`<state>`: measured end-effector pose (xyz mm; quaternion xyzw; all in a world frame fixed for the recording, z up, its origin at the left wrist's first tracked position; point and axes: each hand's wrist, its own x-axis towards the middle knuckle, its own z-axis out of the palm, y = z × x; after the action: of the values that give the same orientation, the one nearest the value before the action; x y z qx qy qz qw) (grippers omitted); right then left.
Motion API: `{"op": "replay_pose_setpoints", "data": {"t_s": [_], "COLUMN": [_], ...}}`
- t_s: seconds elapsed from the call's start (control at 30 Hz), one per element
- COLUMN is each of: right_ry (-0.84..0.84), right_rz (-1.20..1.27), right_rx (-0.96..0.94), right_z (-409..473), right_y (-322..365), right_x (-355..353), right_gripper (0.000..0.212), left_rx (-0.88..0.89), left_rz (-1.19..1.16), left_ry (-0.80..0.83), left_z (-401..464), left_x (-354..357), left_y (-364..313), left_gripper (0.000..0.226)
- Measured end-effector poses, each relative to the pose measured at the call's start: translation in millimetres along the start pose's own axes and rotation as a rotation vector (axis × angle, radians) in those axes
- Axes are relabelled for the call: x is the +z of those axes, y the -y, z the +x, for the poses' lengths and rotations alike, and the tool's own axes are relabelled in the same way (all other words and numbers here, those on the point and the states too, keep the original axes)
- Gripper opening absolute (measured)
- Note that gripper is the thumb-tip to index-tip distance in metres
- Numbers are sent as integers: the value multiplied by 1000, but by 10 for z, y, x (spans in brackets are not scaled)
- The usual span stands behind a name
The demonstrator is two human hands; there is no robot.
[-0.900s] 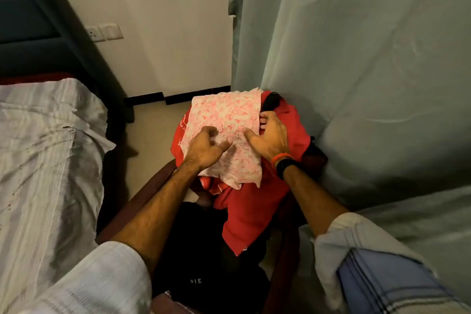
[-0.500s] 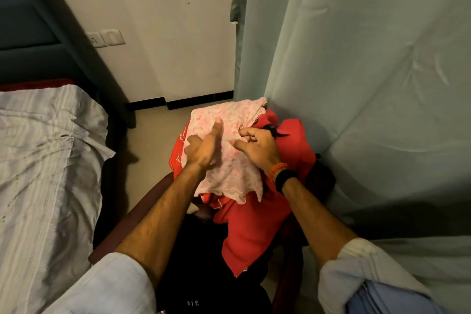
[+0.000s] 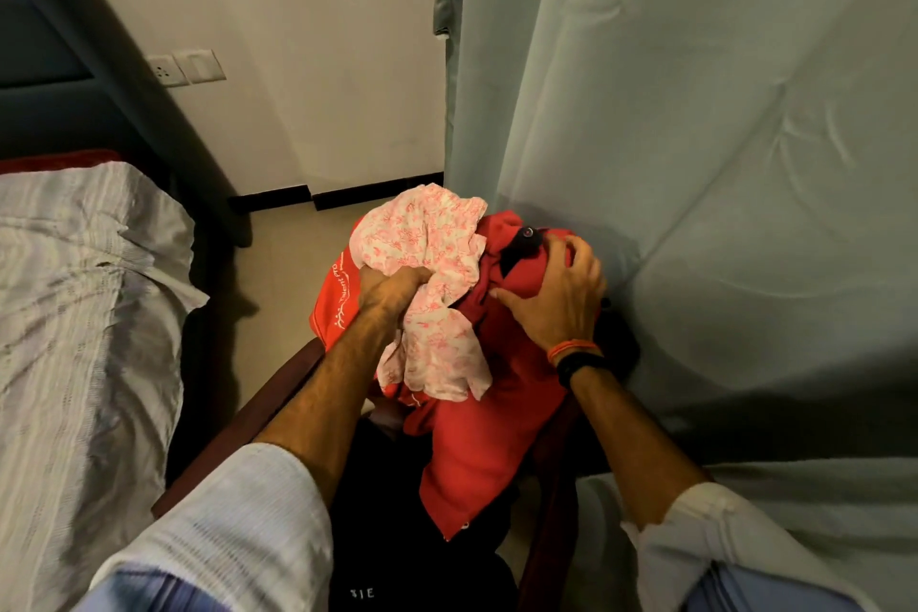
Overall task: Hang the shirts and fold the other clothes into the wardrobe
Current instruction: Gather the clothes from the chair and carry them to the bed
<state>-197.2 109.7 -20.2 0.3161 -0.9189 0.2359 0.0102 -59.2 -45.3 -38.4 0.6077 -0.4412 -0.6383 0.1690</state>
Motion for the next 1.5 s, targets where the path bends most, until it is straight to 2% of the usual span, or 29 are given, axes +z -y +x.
{"op": "replay_pose_setpoints", "data": {"t_s": [0.07,0.13,0.2,0.27,0.33,0.4,0.5,0.57,0.67,0.73,0.8,0.87,0.97,1.03,1.1,1.17,1.27,1.33,1.43,1.5], "right_ry": [161,235,202,127,60,-14,-113,-132,-124,-56,22,42,46,80,143,219,253,224,175,172], "right_rz": [1,35,74,113,186,284,400,500,652,798,946,1024,1170,1231,1166,1160,1298,1346,1398,1409], "right_rx": [88,132,143,109,62,1,-51,13,137,277,395,405,433,410,332,329,375,356,321,276], "right_z": [81,130,142,131,88,54,38,24,-24,-70,-122,-211,-318,-420,-557,-750,-1058,-1273,-1503,-1646], "right_y": [-81,-122,-117,-114,-120,-98,3,72,173,234,283,349,479,565,663,725,782,831,957,1066], "right_x": [73,140,166,164,170,191,169,144,101,97,105,55,-105,-193,-245,-283,-360,-412,-518,-600], "right_gripper": [113,114,99,74,56,43,24,17,17,20,33,41,52,39,21,18,14,21,46,52], "left_rx": [15,3,-17,-13,-26,-41,-101,-84,-57,-55,-46,-44,-29,-27,-22,1,25,44,101,154], "left_rz": [-7,8,82,146,108,48,19,-4,-56,-111,-158,-209,-297,-313,-292,-270,-248,-252,-305,-348], "left_ry": [28,30,-17,-65,-22,47,86,124,298,365,389,433,487,498,513,513,510,510,475,452], "left_z": [92,131,126,147,165,277,423,335,44,-172,-335,-504,-735,-878,-1006,-1111,-1259,-1386,-1581,-1763], "left_x": [2,28,81,129,158,159,144,169,182,124,-1,-167,-395,-515,-592,-658,-808,-946,-1129,-1284], "left_y": [22,29,37,78,113,168,286,313,239,139,56,20,19,14,3,15,79,148,213,241], "left_gripper": [113,133,142,145,161,166,142,115,70,55,35,24,34,34,33,35,41,44,45,43]}}
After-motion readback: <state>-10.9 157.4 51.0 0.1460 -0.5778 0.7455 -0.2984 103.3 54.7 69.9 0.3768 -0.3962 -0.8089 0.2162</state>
